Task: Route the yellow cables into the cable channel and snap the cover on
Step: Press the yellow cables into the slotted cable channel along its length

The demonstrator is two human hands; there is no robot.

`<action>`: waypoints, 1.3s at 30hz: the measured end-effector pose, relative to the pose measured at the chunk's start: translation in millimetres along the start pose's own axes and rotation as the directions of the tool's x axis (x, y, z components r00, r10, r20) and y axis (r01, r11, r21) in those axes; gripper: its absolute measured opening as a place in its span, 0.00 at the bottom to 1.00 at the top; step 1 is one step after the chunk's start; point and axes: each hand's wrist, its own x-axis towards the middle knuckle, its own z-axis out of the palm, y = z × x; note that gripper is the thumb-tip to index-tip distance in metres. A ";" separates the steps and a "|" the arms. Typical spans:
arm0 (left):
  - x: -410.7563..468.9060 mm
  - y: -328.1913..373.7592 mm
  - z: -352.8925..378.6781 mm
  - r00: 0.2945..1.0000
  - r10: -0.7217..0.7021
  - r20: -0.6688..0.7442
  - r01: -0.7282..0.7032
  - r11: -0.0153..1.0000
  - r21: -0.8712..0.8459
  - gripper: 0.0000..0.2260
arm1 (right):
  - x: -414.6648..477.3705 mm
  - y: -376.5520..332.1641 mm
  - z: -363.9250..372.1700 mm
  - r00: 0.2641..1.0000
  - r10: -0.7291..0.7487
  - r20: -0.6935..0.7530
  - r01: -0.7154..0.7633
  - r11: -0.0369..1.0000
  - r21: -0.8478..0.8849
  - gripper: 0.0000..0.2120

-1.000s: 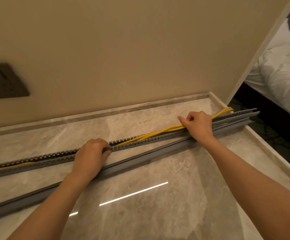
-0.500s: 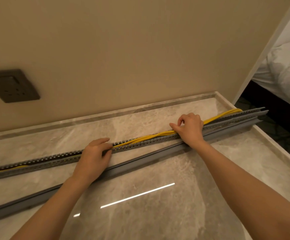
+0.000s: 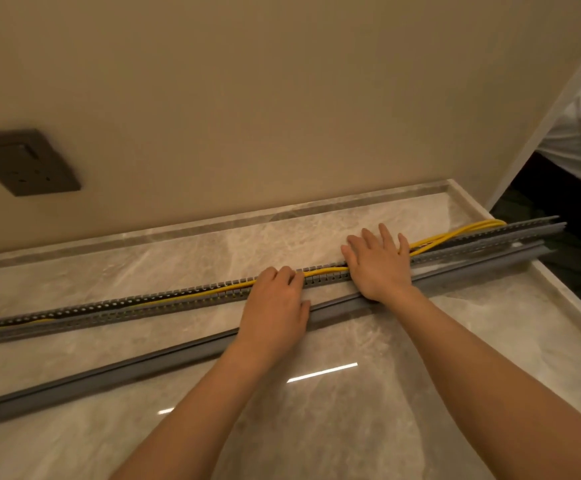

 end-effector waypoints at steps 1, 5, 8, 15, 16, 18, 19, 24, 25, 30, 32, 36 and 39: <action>2.1 0.6 -0.9 1.000 -0.020 0.004 0.020 1.000 0.012 0.18 | -0.3 -0.6 0.6 1.000 0.000 -0.009 0.000 1.000 -0.007 0.25; 9.9 5.6 -0.7 0.995 -0.097 0.018 0.095 0.992 0.081 0.18 | -1.2 -2.5 2.4 0.999 -0.009 -0.034 0.009 1.000 -0.015 0.29; 12.5 13.4 3.8 0.990 -0.141 0.024 0.138 0.987 0.088 0.17 | 0.1 -1.8 3.0 0.999 -0.021 -0.036 0.021 1.000 -0.020 0.30; 6.4 16.2 10.2 0.986 -0.162 -0.022 0.163 0.985 0.059 0.15 | 0.6 -1.1 3.9 1.000 -0.024 -0.014 0.024 1.000 -0.018 0.29; 7.2 16.4 9.6 0.986 -0.168 -0.020 0.169 0.984 0.055 0.14 | 0.6 -0.9 3.3 1.000 -0.020 -0.006 0.020 1.000 -0.020 0.29; 11.2 16.4 8.4 0.984 -0.176 -0.018 0.177 0.983 0.058 0.13 | 0.7 -1.3 1.7 1.000 -0.016 0.011 0.016 1.000 -0.024 0.28; 15.2 16.2 7.7 0.985 -0.173 -0.015 0.173 0.982 0.073 0.13 | 0.4 -1.0 0.4 1.000 -0.011 0.016 0.011 1.000 -0.023 0.28; 37.9 10.5 4.5 0.980 -0.197 0.009 0.195 0.975 0.108 0.14 | -0.6 -1.7 -3.3 0.999 -0.006 0.050 0.006 1.000 0.003 0.26; 42.9 9.7 4.9 0.981 -0.196 0.005 0.195 0.975 0.104 0.15 | 0.2 -1.0 -4.0 0.998 0.001 0.062 -0.002 1.000 0.016 0.25; 50.9 11.1 5.2 0.987 -0.161 -0.006 0.161 0.979 0.125 0.16 | 3.6 3.4 -11.8 0.998 0.037 0.043 -0.045 0.975 0.218 0.19; 49.5 14.8 4.4 0.989 -0.149 -0.026 0.151 0.981 0.121 0.15 | 1.0 6.7 -16.6 0.998 0.056 0.041 -0.068 0.924 0.377 0.14; 51.7 29.0 5.3 0.992 -0.116 -0.041 0.120 0.987 0.103 0.14 | 6.3 12.5 -28.4 0.984 0.012 0.178 -0.097 0.873 0.477 0.14; 57.2 45.8 6.6 0.991 -0.129 -0.032 0.132 0.983 0.125 0.13 | 17.2 21.0 -42.2 0.957 -0.059 0.285 -0.107 0.840 0.533 0.15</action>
